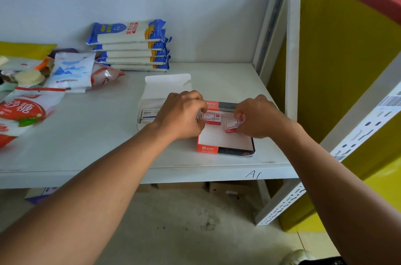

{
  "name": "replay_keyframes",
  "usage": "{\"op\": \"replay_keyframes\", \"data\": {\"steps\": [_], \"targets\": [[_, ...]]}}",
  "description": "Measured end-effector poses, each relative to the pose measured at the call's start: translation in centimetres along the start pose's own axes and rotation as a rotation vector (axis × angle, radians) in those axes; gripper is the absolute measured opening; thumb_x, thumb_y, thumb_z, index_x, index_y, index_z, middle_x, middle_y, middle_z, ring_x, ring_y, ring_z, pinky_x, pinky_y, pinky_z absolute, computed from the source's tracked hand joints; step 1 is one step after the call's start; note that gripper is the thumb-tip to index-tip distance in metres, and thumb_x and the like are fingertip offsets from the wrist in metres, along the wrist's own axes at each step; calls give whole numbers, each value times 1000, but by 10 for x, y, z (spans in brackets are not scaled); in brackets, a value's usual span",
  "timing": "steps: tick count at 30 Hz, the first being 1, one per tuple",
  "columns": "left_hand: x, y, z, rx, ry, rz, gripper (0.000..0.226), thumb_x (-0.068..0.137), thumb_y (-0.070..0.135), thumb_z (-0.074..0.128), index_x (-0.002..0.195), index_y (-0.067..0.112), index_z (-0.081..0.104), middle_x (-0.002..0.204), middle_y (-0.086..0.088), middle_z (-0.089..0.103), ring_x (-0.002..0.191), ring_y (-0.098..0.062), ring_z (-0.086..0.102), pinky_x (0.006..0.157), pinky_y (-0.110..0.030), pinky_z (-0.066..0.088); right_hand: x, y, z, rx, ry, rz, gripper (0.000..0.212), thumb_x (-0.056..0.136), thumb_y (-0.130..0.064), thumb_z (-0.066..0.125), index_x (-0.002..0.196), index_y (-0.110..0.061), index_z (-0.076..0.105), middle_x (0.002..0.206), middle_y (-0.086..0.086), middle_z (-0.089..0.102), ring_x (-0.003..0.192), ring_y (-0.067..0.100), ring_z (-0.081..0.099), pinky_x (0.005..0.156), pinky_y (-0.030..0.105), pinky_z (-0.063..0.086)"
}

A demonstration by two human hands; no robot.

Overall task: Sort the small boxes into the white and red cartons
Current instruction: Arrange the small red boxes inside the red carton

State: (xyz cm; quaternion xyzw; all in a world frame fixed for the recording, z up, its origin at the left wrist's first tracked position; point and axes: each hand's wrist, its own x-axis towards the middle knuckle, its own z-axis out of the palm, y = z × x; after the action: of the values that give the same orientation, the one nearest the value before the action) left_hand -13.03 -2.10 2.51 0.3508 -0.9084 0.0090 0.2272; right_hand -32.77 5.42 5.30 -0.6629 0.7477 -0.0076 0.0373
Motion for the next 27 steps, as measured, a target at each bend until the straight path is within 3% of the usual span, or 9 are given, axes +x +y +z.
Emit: {"op": "replay_keyframes", "data": {"steps": [4, 10, 15, 20, 27], "targets": [[0, 1, 2, 21, -19, 3, 29, 69, 35, 70, 95, 22, 70, 108, 2, 65, 96, -21, 61, 85, -39, 44, 2, -4, 6, -49, 1, 15, 39, 84, -36, 68, 123, -28, 61, 111, 3, 58, 102, 22, 45, 86, 37, 49], [-1, -1, 3, 17, -7, 10, 29, 69, 38, 69, 93, 21, 70, 107, 2, 65, 96, -22, 61, 86, -40, 44, 0, -7, 15, -145, 136, -11, 54, 85, -44, 64, 133, -26, 49, 113, 1, 62, 109, 25, 48, 84, 38, 46], [0, -1, 2, 12, -13, 5, 30, 70, 40, 69, 94, 22, 70, 108, 3, 64, 97, -21, 60, 87, -39, 43, 2, -9, 14, -181, 30, -28, 43, 90, -34, 57, 131, -25, 50, 116, 3, 62, 112, 25, 44, 82, 35, 39], [-1, 0, 2, 10, -19, 0, 30, 71, 39, 70, 97, 22, 70, 111, 3, 64, 100, -21, 59, 88, -40, 43, 0, -8, 10, -57, -82, 0, 58, 85, -19, 62, 138, -26, 40, 126, 5, 54, 113, 26, 47, 93, 40, 47], [-1, -1, 3, -2, -12, 0, 30, 70, 39, 72, 95, 23, 70, 110, 4, 64, 98, -20, 60, 88, -41, 45, 4, -9, 19, -88, 113, 43, 48, 85, -27, 69, 128, -21, 50, 109, 3, 61, 91, 21, 60, 73, 34, 52]]}}
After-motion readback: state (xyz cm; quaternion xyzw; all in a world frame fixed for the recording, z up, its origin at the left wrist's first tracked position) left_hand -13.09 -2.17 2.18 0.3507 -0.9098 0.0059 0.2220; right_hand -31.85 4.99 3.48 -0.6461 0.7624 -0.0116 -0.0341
